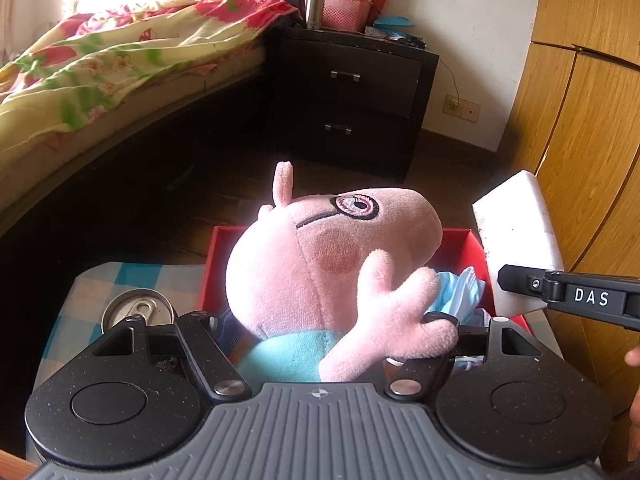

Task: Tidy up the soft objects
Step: 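Carry the pig plush over the red box with the left tool while the right tool carries the sponge there, then open the left tool to drop the pig in the box while the right tool releases the sponge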

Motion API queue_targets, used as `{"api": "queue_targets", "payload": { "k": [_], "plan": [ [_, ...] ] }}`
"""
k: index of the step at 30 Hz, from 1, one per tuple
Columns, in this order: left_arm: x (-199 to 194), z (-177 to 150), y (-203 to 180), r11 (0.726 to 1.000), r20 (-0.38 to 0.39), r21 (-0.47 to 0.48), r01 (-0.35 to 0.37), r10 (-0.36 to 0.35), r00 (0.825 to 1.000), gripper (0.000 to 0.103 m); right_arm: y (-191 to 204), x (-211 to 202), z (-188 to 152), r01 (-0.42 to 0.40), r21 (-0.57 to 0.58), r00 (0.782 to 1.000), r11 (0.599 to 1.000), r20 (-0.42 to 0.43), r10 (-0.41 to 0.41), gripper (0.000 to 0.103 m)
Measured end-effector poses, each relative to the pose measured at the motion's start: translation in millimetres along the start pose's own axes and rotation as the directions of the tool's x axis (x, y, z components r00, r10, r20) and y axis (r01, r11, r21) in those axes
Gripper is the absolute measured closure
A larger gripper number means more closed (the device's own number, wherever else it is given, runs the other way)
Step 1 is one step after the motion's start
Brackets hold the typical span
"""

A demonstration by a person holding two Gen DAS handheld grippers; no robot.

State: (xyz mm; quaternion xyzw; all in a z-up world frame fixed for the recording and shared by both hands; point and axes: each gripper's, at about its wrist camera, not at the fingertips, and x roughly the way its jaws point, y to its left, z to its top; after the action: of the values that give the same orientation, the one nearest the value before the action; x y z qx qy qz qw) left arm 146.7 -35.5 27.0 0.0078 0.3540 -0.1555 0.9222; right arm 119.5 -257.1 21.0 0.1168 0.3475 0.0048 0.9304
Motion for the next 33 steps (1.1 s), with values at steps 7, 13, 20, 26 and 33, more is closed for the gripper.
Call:
{"api": "queue_targets", "payload": {
  "k": [7, 13, 20, 26, 33],
  "plan": [
    [7.9, -0.4, 1.8, 1.000, -0.002, -0.006, 0.001, -0.001, 1.000, 0.032, -2.5, 10.3, -0.6, 0.009, 0.007, 1.000, 1.000, 0.000, -0.009, 0.103],
    [13.4, 0.0, -1.2, 1.000, 0.001, -0.004, -0.008, 0.008, 1.000, 0.031, -2.5, 21.1, -1.9, 0.011, 0.007, 1.000, 1.000, -0.001, -0.011, 0.103],
    [21.9, 3.8, -1.9, 1.000, 0.021, -0.004, -0.026, 0.026, 0.999, 0.031, 1.9, 35.7, -6.4, 0.038, -0.027, 0.999, 0.999, 0.015, -0.038, 0.103],
    [26.1, 5.5, -3.3, 0.999, 0.032, 0.008, -0.038, 0.037, 0.999, 0.023, 8.1, 47.3, -11.0, 0.077, -0.077, 0.997, 0.994, 0.028, -0.075, 0.094],
    [13.6, 12.2, -9.7, 0.998, 0.096, 0.024, -0.058, 0.055, 0.994, 0.009, 11.8, 42.0, -10.9, 0.101, -0.080, 0.993, 0.992, 0.068, -0.095, 0.065]
  ]
}}
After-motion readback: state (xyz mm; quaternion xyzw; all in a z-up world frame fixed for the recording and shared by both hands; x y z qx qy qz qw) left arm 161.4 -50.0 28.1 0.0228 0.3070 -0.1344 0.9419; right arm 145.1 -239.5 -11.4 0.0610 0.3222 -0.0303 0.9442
